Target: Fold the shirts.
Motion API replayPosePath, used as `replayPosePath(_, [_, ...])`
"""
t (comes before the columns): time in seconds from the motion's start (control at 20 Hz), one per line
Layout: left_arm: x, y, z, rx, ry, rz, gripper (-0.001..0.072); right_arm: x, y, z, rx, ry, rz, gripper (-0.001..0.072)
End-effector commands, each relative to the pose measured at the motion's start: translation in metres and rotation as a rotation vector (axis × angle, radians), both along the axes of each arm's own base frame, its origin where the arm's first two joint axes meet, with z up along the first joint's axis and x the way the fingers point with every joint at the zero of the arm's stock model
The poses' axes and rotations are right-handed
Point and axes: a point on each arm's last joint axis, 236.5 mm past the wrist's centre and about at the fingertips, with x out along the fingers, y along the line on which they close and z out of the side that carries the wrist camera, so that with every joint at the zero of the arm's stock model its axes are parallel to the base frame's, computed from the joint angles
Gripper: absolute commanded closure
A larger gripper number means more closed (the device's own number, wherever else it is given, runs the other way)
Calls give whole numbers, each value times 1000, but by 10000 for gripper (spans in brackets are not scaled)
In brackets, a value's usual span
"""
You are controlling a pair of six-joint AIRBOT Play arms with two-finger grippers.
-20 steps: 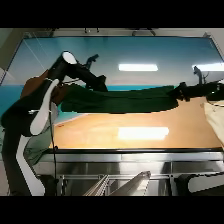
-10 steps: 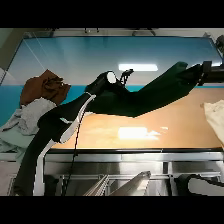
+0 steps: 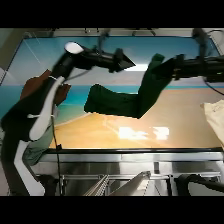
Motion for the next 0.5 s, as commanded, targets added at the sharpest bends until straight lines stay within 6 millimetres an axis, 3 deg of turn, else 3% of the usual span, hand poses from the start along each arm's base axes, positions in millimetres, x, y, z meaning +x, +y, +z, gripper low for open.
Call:
replayPosePath(0.0, [-15,82,87,-90,-117,-36,692,24,89,-39,-56,-30,-49,691])
replayPosePath(0.1, [-22,116,110,-81,-165,-24,692,28,142,-80,-94,-23,-63,691])
replayPosePath(0.2, [-31,136,122,-70,-192,-31,692,22,193,-128,-122,15,-79,688])
replayPosePath(0.25, [-37,141,124,-66,-194,-44,692,15,215,-147,-128,37,-69,581])
replayPosePath(0.3, [-41,143,125,-64,-184,-43,692,5,237,-162,-126,62,-41,392])
replayPosePath(0.35, [-45,144,121,-63,-169,-43,691,-8,255,-166,-109,71,7,325])
replayPosePath(0.4, [-49,144,117,-63,-163,-45,692,-18,268,-159,-86,51,59,336])
replayPosePath(0.45, [-53,144,113,-63,-159,-48,692,-25,271,-150,-67,44,84,439])
